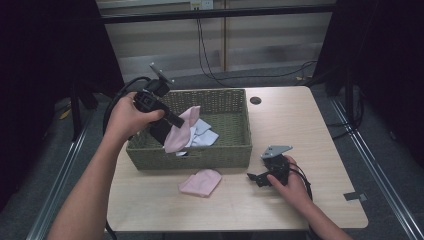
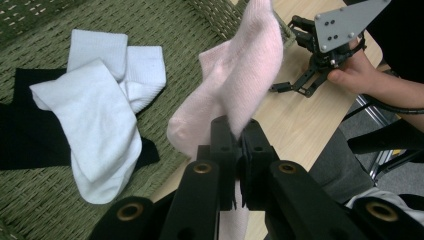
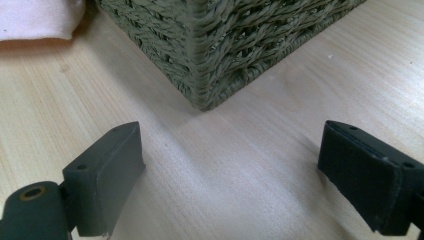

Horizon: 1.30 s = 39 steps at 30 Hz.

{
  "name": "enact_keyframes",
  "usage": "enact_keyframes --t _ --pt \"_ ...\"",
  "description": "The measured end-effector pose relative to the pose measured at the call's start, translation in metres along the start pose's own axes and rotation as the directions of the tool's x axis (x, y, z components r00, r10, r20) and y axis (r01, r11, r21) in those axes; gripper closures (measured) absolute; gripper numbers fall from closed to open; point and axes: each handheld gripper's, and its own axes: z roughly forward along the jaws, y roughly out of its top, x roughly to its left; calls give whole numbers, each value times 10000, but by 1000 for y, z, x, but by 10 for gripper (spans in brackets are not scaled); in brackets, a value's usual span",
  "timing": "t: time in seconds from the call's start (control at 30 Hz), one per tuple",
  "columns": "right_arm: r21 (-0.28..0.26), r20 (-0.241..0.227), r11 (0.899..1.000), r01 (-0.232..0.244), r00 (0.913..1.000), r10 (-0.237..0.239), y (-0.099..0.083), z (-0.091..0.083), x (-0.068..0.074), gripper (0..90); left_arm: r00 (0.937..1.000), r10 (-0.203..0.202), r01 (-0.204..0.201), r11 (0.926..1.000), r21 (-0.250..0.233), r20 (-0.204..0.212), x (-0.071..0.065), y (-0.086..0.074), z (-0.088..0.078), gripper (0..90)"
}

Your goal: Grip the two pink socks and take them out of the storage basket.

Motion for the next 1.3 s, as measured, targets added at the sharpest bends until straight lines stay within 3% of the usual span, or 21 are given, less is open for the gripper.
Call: enact_keyframes --t 0.57,1.3 --pt "-11 13 10000 4 10000 -4 0 0 0 102 9976 494 -496 9988 24 476 -14 -8 20 864" --pt "-5 34 10000 -5 10000 5 0 0 0 102 9927 924 -921 9957 -72 781 -27 -26 39 846"
